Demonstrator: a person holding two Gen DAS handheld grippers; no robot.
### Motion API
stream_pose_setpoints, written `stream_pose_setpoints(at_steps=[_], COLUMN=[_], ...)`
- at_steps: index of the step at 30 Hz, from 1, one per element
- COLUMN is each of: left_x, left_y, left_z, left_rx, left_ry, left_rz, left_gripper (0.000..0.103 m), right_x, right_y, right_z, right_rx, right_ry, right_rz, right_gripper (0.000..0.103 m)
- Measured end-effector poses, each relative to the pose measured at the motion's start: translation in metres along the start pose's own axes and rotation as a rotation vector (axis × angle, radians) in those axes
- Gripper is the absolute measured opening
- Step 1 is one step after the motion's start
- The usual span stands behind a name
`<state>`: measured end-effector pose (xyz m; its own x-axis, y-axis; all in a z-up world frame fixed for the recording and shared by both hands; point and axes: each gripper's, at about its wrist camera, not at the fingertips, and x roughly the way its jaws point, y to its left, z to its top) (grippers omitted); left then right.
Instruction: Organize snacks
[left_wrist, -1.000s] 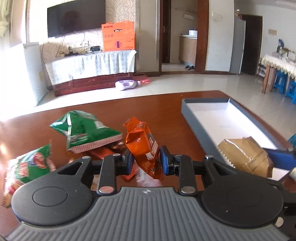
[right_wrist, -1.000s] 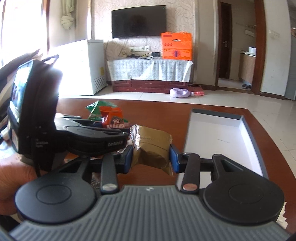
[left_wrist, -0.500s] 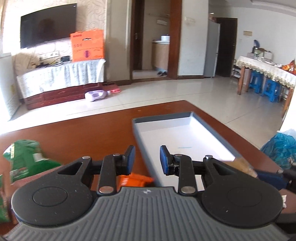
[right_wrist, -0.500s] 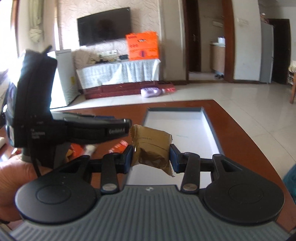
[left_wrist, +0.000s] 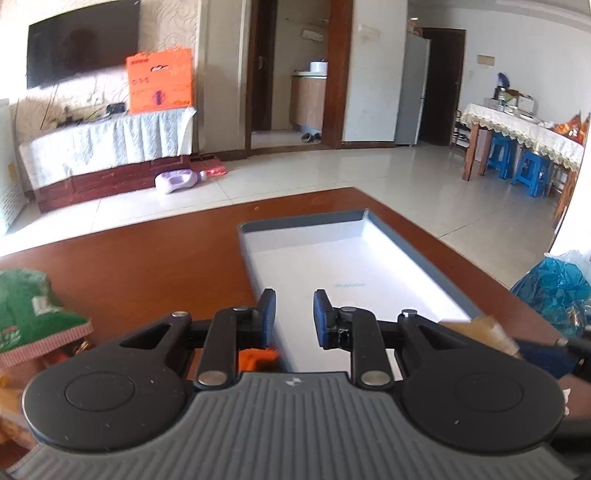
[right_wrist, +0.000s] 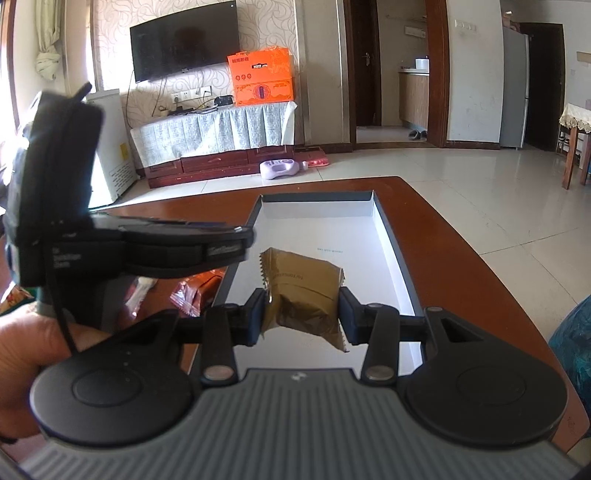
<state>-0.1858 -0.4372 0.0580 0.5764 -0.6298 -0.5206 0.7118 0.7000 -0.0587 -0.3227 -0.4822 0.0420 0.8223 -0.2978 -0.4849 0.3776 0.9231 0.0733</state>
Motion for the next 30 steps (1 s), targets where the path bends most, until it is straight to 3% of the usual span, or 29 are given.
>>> stream_pose_setpoints(at_steps=[1, 2, 3, 5, 9, 12, 22, 23, 24, 25, 30], left_x=[-0.004, -0.006, -0.008, -0.012, -0.012, -0.003, 0.035, 0.037, 0.037, 0.038, 0.034], left_y=[0.007, 0.014, 0.021, 0.037, 0.062, 0.065, 0.061, 0.064, 0.06, 0.058, 0.061], left_z=[-0.002, -0.005, -0.008, -0.016, -0.03, -0.043, -0.042, -0.042, -0.04, -0.039, -0.039], left_rx=[-0.009, -0.009, -0.007, -0.032, -0.034, 0.011, -0.011, -0.037, -0.046, -0.043, -0.087], left_ry=[-0.002, -0.001, 0.01, 0.012, 0.057, 0.105, 0.116, 0.119, 0.113, 0.112, 0.117], left_rz=[0.01, 0.028, 0.052, 0.088, 0.036, 0.047, -0.016, -0.017, -0.012, 0.004, 0.002], left_gripper=[0.028, 0.04, 0.061, 0.073, 0.075, 0.075, 0.075, 0.071, 0.052, 0.047, 0.044], right_x=[0.001, 0.001, 0.002, 0.003, 0.005, 0.005, 0.008, 0.009, 0.009, 0.01, 0.011], right_y=[0.0, -0.001, 0.0, -0.001, 0.002, 0.003, 0.003, 0.003, 0.003, 0.003, 0.003], right_z=[0.0, 0.0, 0.001, 0.001, 0.003, 0.003, 0.001, 0.001, 0.0, 0.0, 0.001], right_rx=[0.003, 0.005, 0.004, 0.007, 0.013, 0.009, 0.005, 0.002, -0.003, -0.005, -0.001], right_ry=[0.002, 0.004, 0.005, 0.006, 0.005, 0.006, 0.017, 0.019, 0.02, 0.022, 0.019], right_rz=[0.002, 0.005, 0.005, 0.005, 0.016, 0.018, 0.016, 0.017, 0.017, 0.016, 0.019], right_gripper=[0.044, 0.044, 0.044, 0.044, 0.044, 0.044, 0.044, 0.044, 0.044, 0.044, 0.044])
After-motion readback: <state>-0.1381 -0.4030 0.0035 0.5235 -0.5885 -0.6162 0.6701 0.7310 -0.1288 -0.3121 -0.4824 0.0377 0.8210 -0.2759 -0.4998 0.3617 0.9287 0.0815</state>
